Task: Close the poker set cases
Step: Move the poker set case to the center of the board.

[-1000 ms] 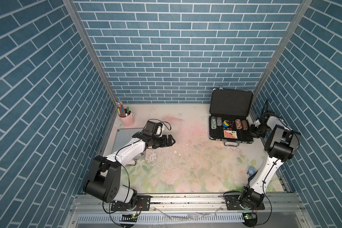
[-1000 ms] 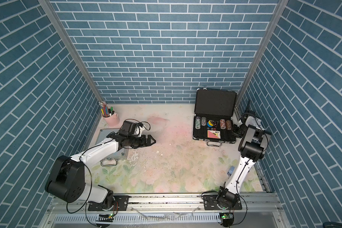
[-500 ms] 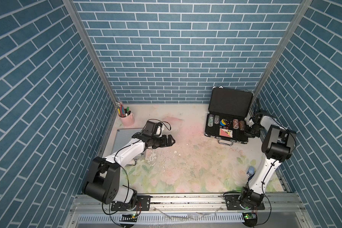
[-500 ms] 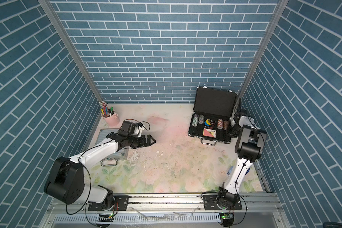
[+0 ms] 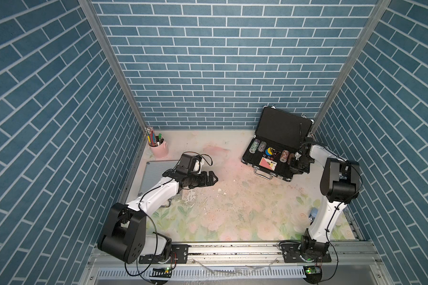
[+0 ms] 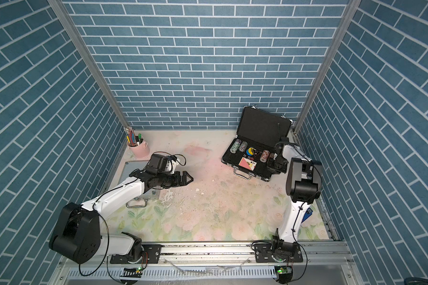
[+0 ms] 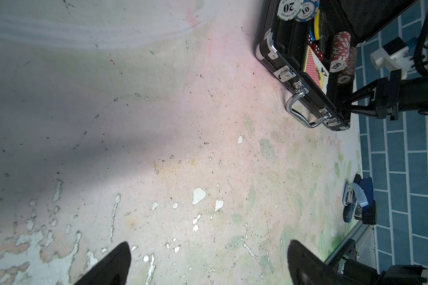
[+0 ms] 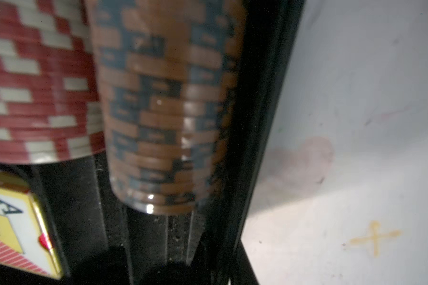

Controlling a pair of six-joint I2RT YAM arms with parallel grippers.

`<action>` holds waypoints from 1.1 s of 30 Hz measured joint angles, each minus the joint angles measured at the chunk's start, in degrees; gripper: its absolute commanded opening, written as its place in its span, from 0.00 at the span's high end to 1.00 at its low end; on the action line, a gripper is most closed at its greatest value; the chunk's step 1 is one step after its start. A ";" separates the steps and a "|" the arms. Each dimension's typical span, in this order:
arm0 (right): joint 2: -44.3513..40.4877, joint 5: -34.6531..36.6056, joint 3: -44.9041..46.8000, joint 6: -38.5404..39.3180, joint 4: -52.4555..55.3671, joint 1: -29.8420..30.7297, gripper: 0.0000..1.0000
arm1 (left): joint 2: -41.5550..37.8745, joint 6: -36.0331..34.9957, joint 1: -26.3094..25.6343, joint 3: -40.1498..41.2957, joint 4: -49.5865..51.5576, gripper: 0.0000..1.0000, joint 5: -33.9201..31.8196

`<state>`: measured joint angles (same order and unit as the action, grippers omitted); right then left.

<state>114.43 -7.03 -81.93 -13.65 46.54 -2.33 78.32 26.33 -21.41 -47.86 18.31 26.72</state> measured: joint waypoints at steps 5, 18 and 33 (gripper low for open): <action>-2.67 1.36 3.87 -3.72 -1.46 4.20 1.00 | -1.09 -0.02 0.00 0.63 0.02 0.00 -0.07; -7.89 2.95 11.02 -8.63 -3.23 13.81 1.00 | -1.60 -1.09 -1.51 1.09 0.48 0.00 -1.60; -11.47 2.73 15.50 -10.54 -2.19 24.50 1.00 | 10.10 -5.62 -6.43 -6.69 1.38 0.07 -7.02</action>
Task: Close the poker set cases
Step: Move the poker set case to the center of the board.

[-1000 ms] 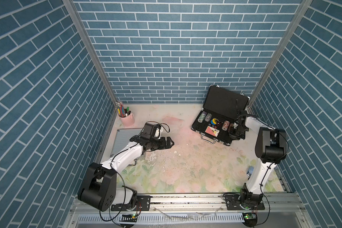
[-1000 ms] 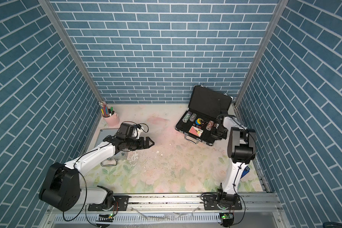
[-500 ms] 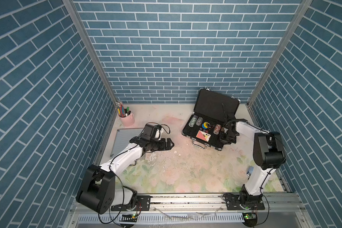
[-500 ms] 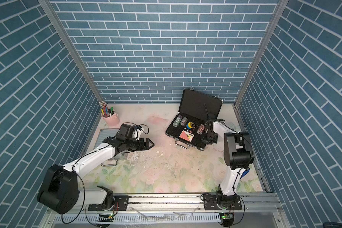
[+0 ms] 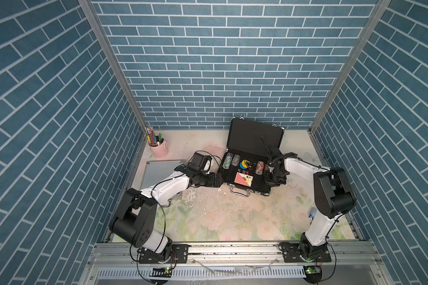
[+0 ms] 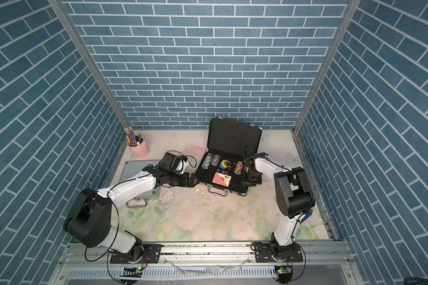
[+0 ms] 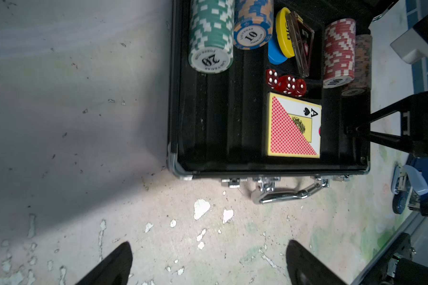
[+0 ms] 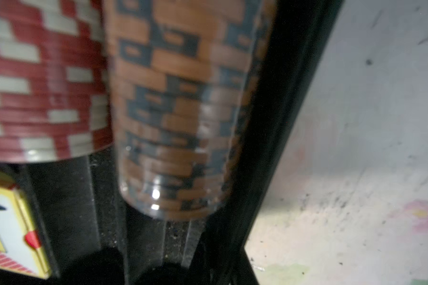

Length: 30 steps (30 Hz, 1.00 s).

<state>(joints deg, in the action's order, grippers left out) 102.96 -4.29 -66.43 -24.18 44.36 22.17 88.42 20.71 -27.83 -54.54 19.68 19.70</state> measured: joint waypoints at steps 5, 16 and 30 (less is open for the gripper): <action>-0.92 -0.63 1.20 0.17 0.17 1.46 1.00 | 4.87 -1.55 -0.46 -3.63 0.52 0.15 -2.36; -1.99 -0.72 2.51 0.17 -0.61 2.16 1.00 | 9.86 -1.84 -1.40 -4.68 1.29 0.38 -8.17; -3.80 -0.61 4.96 -0.04 -3.21 2.27 1.00 | 11.45 0.11 -2.29 -3.10 -1.53 0.77 -10.75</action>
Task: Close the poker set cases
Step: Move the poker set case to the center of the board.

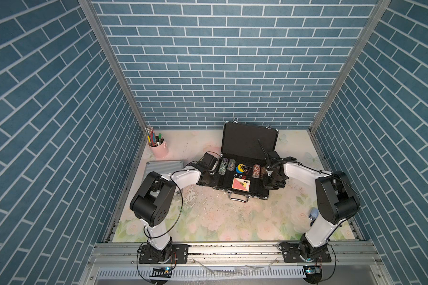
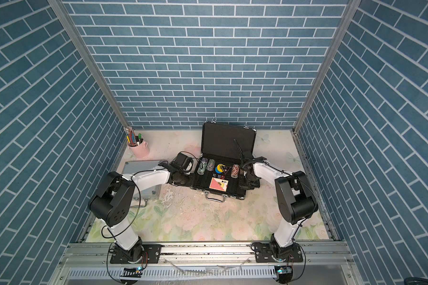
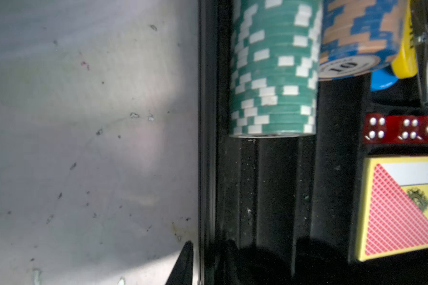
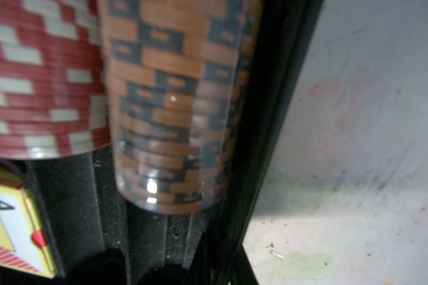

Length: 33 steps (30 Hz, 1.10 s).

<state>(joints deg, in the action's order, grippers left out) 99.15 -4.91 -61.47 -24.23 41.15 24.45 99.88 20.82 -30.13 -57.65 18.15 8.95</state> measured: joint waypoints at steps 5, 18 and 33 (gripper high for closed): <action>-1.53 -0.90 1.84 -0.37 -0.11 0.76 1.00 | -6.32 2.67 -0.81 7.69 -2.91 0.82 0.90; -8.46 -4.50 9.77 -4.59 0.52 5.49 1.00 | -21.29 9.51 -4.52 21.92 -1.70 0.84 1.53; -13.84 -6.69 15.56 -9.66 0.68 10.47 1.00 | -36.70 19.63 -9.35 32.65 1.44 0.84 2.56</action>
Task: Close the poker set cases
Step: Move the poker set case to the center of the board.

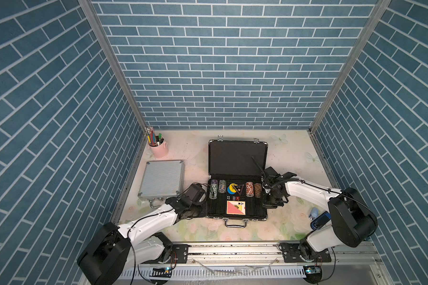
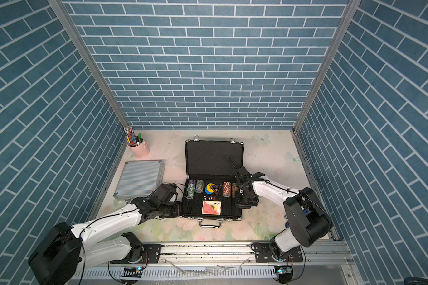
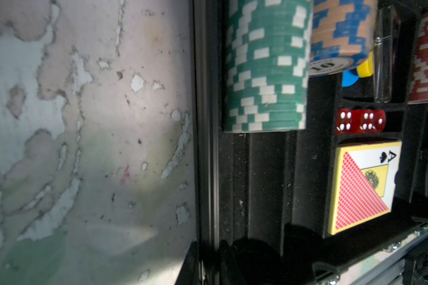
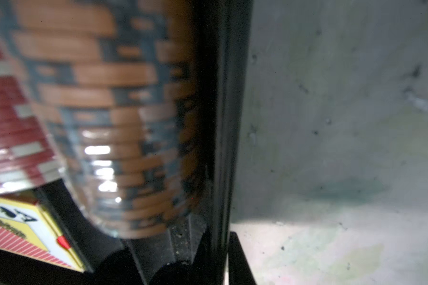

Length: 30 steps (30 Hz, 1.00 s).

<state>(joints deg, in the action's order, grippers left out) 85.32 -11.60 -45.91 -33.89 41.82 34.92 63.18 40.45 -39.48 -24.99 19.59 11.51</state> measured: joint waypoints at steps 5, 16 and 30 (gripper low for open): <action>-2.03 -0.37 1.95 -1.49 -1.11 0.48 1.00 | -2.34 2.12 -1.09 1.05 1.14 0.83 -0.09; -2.10 0.07 1.73 -2.25 -0.92 0.72 0.92 | -1.73 2.21 -1.40 -0.42 5.35 0.61 -1.22; -9.29 0.52 1.53 -3.32 7.08 0.07 0.52 | -1.73 -0.28 -1.40 -5.29 14.60 0.30 -3.87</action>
<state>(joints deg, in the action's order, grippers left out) 76.03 -11.07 -44.38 -37.21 48.90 34.98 61.45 40.16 -40.88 -30.28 34.20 7.64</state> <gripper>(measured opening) 0.438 0.669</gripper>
